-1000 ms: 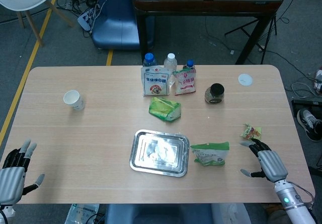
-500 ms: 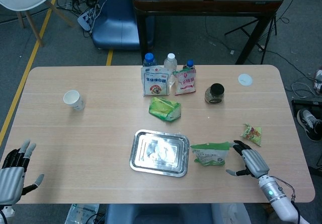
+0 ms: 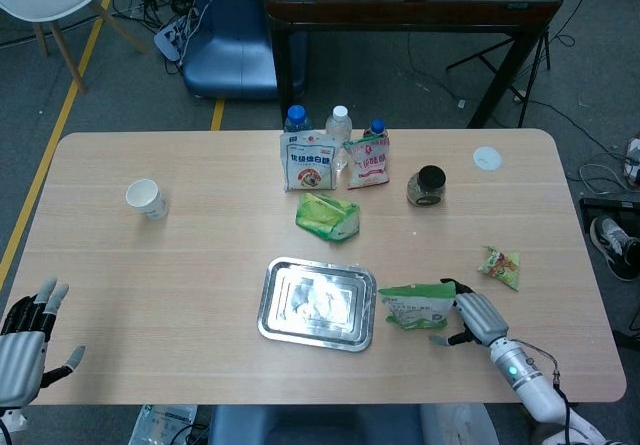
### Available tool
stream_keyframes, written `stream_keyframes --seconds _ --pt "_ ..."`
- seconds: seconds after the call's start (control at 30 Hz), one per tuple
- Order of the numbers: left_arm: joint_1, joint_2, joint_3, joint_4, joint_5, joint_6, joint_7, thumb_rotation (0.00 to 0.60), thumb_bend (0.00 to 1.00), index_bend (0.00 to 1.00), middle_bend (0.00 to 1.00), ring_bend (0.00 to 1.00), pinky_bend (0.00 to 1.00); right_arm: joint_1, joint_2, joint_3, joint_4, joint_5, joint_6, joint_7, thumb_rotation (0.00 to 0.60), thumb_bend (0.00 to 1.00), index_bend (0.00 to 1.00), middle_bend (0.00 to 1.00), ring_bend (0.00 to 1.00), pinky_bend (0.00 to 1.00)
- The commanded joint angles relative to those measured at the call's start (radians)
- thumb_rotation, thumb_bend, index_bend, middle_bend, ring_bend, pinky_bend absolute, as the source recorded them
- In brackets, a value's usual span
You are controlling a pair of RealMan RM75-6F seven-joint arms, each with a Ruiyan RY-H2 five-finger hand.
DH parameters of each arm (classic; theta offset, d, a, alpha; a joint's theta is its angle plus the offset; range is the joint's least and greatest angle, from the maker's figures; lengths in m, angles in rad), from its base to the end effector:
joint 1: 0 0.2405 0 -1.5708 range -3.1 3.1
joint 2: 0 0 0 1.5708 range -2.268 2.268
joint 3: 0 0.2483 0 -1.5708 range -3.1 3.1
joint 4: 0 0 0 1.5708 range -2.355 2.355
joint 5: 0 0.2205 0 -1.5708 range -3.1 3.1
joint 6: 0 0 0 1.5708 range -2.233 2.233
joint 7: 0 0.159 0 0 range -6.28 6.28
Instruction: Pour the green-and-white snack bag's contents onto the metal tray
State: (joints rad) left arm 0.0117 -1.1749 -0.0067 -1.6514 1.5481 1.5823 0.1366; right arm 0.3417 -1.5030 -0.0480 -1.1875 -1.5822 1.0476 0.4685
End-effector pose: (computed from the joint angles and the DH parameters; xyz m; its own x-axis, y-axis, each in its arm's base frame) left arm -0.3018 0.1569 0.1305 0.4370 -0.0099 0.8994 0.8991 0.0349 -0.4364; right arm -0.3141 -0.2435 -0.0196 0.1026 -0.4866 0.8676 -0.9913 -0.1227 0.0484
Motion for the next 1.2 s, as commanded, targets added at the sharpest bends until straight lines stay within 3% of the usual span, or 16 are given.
stream_keyframes --seconds 0.03,0.4,0.7,0.9,1.2 --pt "0.000 -0.001 0.001 0.001 -0.001 -0.002 -0.002 0.600 0.23 0.02 0.00 0.08 0.06 0.009 -0.010 0.002 0.006 0.005 -0.008 -0.008 0.600 0.16 0.21 0.27 0.10 0.15" --pt "0.004 -0.003 0.002 0.013 -0.005 0.000 -0.018 0.600 0.23 0.02 0.00 0.08 0.06 0.034 -0.047 -0.005 0.036 0.006 -0.021 -0.056 0.600 0.44 0.32 0.31 0.14 0.16" --pt "0.005 -0.007 0.003 0.022 -0.007 -0.004 -0.025 0.600 0.23 0.02 0.00 0.08 0.06 0.031 -0.064 -0.009 0.077 0.000 0.014 -0.068 0.600 0.69 0.43 0.39 0.24 0.26" --pt "0.002 -0.009 0.002 0.022 -0.007 -0.009 -0.021 0.600 0.23 0.02 0.00 0.08 0.06 0.028 -0.068 -0.006 0.101 -0.016 0.064 -0.046 0.600 0.73 0.50 0.45 0.30 0.33" --pt "-0.001 -0.010 0.000 0.021 -0.010 -0.012 -0.016 0.600 0.23 0.02 0.00 0.08 0.06 0.028 -0.070 -0.001 0.121 -0.044 0.138 -0.032 0.600 0.73 0.52 0.48 0.33 0.36"
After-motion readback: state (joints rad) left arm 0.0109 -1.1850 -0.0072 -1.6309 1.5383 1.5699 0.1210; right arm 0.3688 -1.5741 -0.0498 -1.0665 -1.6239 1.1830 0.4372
